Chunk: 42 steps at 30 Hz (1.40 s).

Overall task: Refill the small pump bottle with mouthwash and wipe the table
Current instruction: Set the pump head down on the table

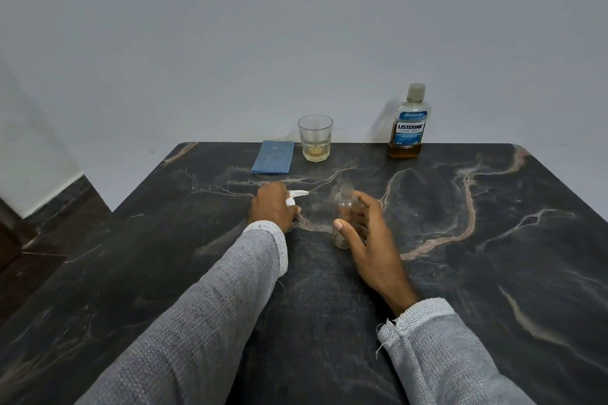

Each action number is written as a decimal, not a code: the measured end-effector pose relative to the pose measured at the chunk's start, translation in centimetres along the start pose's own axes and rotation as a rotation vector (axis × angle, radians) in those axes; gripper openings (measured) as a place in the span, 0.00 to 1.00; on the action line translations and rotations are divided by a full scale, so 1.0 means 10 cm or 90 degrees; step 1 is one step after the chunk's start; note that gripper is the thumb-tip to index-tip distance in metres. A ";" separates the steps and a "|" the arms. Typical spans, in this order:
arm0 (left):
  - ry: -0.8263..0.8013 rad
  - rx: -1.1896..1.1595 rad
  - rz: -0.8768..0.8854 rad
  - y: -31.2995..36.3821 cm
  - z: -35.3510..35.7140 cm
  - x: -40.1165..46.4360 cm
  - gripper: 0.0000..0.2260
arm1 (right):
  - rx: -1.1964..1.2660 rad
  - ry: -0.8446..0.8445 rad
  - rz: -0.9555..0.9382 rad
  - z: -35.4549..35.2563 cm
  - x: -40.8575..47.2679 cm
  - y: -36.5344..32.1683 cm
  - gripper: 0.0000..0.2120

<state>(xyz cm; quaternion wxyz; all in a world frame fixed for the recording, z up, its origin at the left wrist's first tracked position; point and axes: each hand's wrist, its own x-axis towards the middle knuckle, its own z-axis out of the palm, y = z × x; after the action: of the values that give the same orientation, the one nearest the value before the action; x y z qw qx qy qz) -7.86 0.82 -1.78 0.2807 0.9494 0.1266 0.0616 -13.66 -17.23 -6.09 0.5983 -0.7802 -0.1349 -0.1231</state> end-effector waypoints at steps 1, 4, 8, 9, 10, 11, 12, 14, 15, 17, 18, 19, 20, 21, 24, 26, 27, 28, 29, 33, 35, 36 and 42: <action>0.000 -0.001 -0.001 0.00 0.00 0.01 0.16 | 0.001 -0.001 0.001 0.00 0.00 0.00 0.23; -0.004 -0.004 -0.007 0.00 0.02 0.02 0.16 | 0.005 -0.003 0.005 0.00 -0.01 -0.01 0.23; -0.001 -0.009 -0.012 -0.03 0.05 0.03 0.16 | 0.005 -0.005 0.009 -0.01 -0.01 -0.01 0.23; -0.002 -0.011 -0.013 -0.03 0.05 0.03 0.16 | 0.005 -0.006 0.011 -0.01 -0.01 -0.01 0.23; -0.005 -0.011 -0.014 -0.03 0.05 0.04 0.16 | 0.006 -0.006 0.012 -0.01 -0.01 -0.01 0.23; -0.008 -0.008 -0.015 -0.03 0.05 0.04 0.16 | 0.006 -0.006 0.013 -0.01 -0.01 -0.02 0.24; -0.011 -0.004 -0.015 -0.03 0.05 0.05 0.16 | 0.006 -0.005 0.012 -0.01 -0.01 -0.02 0.24; -0.013 0.001 -0.016 -0.02 0.05 0.06 0.17 | 0.004 -0.006 0.013 -0.01 -0.01 -0.02 0.24; -0.014 0.002 -0.016 -0.03 0.06 0.06 0.17 | 0.003 -0.008 0.014 -0.01 -0.01 -0.03 0.24; -0.015 0.007 -0.014 -0.03 0.07 0.07 0.18 | 0.002 -0.008 0.016 -0.01 -0.01 -0.04 0.24; -0.016 0.010 -0.013 -0.03 0.07 0.07 0.17 | 0.003 -0.007 0.016 -0.01 -0.01 -0.04 0.24; -0.016 0.014 -0.013 -0.03 0.07 0.07 0.17 | 0.005 -0.007 0.015 -0.01 -0.01 -0.04 0.24; -0.017 0.017 -0.013 -0.03 0.07 0.07 0.17 | 0.008 -0.006 0.015 -0.01 -0.01 -0.04 0.23; -0.018 0.019 -0.014 -0.03 0.07 0.07 0.18 | 0.010 -0.006 0.014 -0.01 -0.02 -0.03 0.23; -0.013 0.031 -0.014 -0.02 0.08 0.07 0.18 | 0.006 -0.009 0.014 -0.01 -0.02 -0.04 0.23; -0.009 0.044 -0.015 -0.02 0.09 0.07 0.18 | 0.002 -0.012 0.016 -0.01 -0.02 -0.05 0.23; -0.010 0.048 -0.015 -0.02 0.09 0.07 0.18 | -0.001 -0.012 0.017 -0.01 -0.02 -0.05 0.23; -0.011 0.051 -0.015 -0.02 0.09 0.07 0.19 | -0.003 -0.011 0.016 -0.01 -0.02 -0.05 0.23; -0.015 0.053 -0.014 -0.02 0.09 0.07 0.19 | -0.004 -0.010 0.015 -0.01 -0.02 -0.05 0.23; -0.029 0.056 -0.019 -0.01 0.08 0.08 0.22 | -0.006 -0.011 0.013 0.00 -0.02 -0.05 0.22; -0.035 0.056 -0.021 -0.01 0.08 0.08 0.22 | -0.002 -0.009 0.012 0.00 -0.02 -0.05 0.22; -0.035 0.056 -0.020 -0.01 0.08 0.07 0.23 | -0.002 -0.009 0.011 0.00 -0.02 -0.05 0.22; -0.031 0.057 -0.013 -0.03 0.07 0.04 0.21 | -0.001 -0.007 0.011 -0.01 -0.02 -0.04 0.23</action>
<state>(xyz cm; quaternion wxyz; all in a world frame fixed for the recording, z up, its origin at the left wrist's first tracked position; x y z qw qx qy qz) -7.39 0.76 -2.51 0.2415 0.9609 0.1321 0.0299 -13.96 -17.21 -5.77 0.5978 -0.7827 -0.1311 -0.1137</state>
